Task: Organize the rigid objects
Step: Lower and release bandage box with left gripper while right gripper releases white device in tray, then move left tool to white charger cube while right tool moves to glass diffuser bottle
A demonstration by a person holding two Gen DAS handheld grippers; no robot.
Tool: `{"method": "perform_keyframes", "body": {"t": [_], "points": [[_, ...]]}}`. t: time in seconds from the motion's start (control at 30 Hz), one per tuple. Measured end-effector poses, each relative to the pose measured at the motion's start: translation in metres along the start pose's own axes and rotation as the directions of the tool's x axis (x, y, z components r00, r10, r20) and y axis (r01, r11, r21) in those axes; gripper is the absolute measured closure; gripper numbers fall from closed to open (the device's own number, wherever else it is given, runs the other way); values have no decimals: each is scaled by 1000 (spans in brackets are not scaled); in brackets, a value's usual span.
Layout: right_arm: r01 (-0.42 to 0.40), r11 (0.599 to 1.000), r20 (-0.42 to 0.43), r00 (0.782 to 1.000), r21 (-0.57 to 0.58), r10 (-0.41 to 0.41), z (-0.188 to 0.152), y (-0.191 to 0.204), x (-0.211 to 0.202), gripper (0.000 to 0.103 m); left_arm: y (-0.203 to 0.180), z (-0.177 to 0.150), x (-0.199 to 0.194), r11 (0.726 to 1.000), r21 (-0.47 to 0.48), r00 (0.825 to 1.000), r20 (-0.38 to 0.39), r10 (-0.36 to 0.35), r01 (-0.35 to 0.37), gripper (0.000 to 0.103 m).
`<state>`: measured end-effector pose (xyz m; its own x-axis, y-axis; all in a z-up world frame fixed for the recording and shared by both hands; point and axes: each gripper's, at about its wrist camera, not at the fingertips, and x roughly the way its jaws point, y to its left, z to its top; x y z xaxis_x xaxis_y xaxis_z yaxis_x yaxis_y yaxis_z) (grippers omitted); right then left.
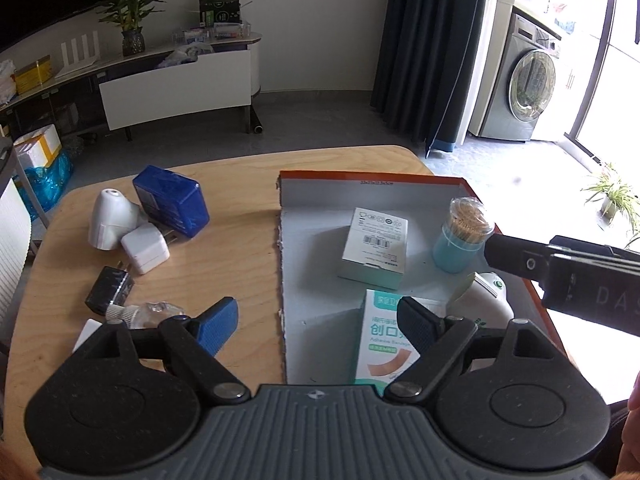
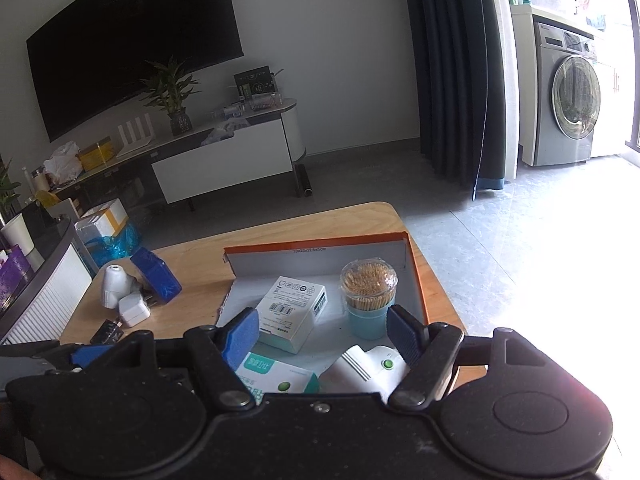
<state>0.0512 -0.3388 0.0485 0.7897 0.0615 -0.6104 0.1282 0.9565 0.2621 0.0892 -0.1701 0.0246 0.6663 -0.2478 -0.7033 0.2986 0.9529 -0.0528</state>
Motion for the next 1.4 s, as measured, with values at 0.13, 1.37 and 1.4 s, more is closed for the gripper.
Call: {"method": "perform_keyframes", "body": {"t": [0.13, 1.37, 1.4], "points": [[-23, 999, -6, 1000, -23, 23, 0, 14, 0, 16, 15, 0, -7, 999, -22, 1000, 5, 29, -29, 15], [-142, 977, -97, 987, -161, 128, -14, 97, 18, 14, 92, -18, -31, 982, -139, 991, 25, 131, -126, 15], [-145, 976, -100, 987, -165, 130, -15, 100, 18, 14, 94, -19, -31, 981, -142, 991, 23, 133, -129, 15]]}}
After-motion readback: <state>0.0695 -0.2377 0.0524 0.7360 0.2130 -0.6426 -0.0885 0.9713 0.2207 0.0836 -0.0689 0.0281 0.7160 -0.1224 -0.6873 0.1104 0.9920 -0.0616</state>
